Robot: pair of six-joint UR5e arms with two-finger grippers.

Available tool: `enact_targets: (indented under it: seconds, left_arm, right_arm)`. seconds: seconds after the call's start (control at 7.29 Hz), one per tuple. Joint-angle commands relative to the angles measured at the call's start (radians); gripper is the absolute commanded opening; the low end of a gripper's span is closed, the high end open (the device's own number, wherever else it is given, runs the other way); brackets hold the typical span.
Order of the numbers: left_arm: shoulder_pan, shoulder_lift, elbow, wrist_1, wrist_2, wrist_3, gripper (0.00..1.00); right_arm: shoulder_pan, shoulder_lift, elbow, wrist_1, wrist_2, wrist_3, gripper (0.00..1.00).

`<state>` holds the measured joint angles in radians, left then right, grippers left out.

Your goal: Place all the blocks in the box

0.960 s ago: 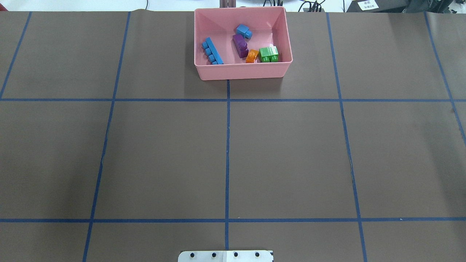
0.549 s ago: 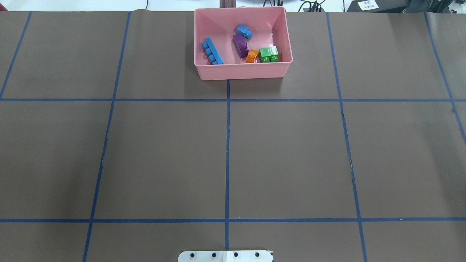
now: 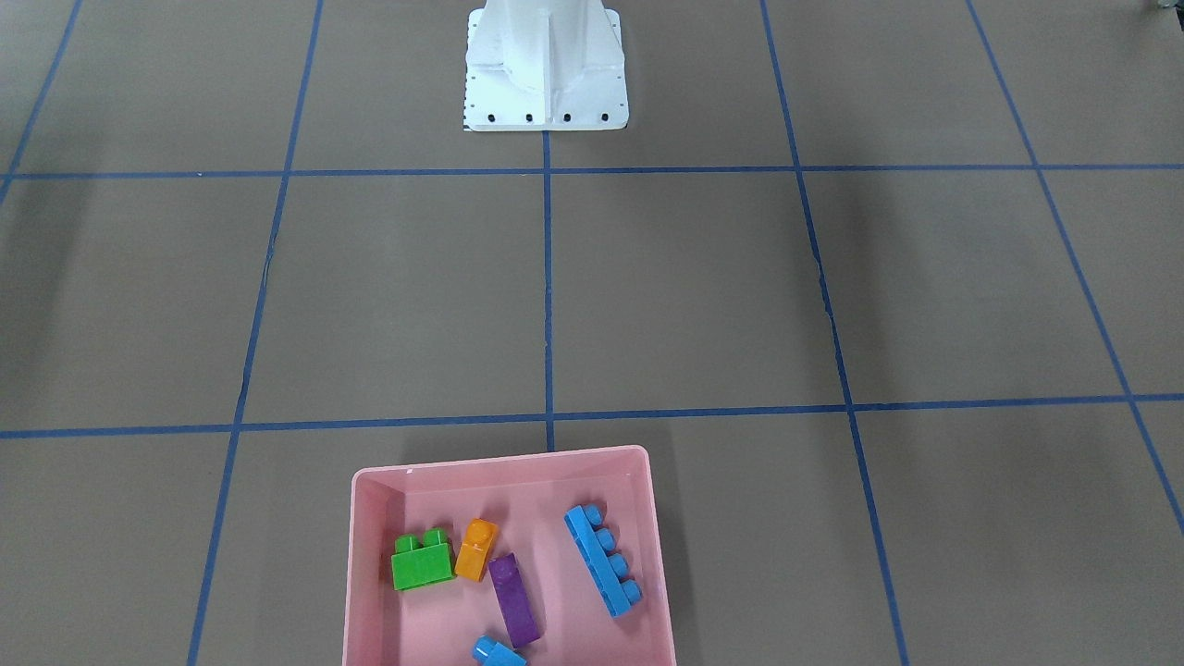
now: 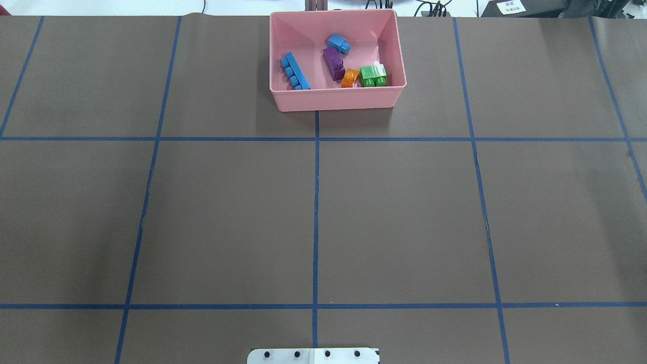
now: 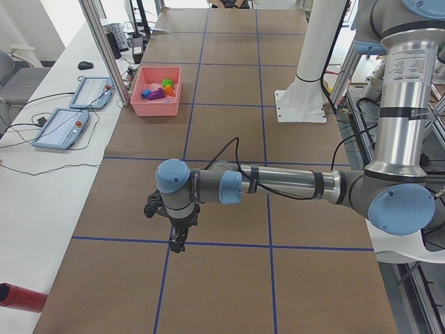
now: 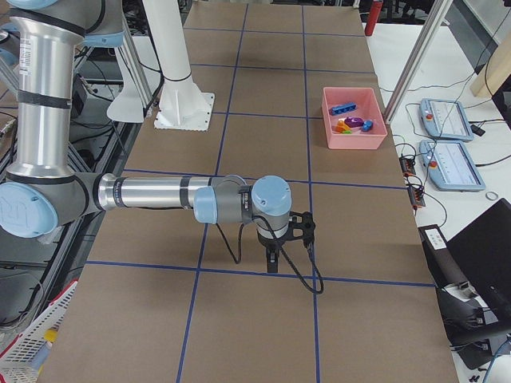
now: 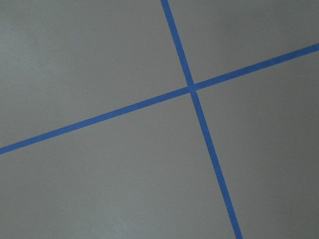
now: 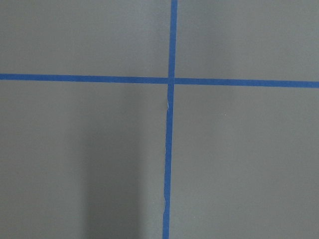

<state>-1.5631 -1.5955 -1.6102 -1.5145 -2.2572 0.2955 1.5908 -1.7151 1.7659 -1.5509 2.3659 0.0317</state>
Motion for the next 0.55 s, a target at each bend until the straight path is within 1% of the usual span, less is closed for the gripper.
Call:
enact_targets:
  seconds: [0.0,0.14,0.41]
  left_arm:
    - [0.000,-0.001,0.000,0.001,0.004,-0.018,1.00]
    - [0.000,-0.001,0.000,0.001,0.004,-0.018,1.00]
    - [0.000,-0.001,0.000,0.001,0.004,-0.018,1.00]
  right_arm:
    - [0.000,0.000,-0.003,0.000,-0.002,0.039,1.00]
    - [0.000,0.000,-0.013,0.000,-0.004,0.042,1.00]
    - [0.001,-0.001,-0.023,0.000,-0.004,0.109,1.00]
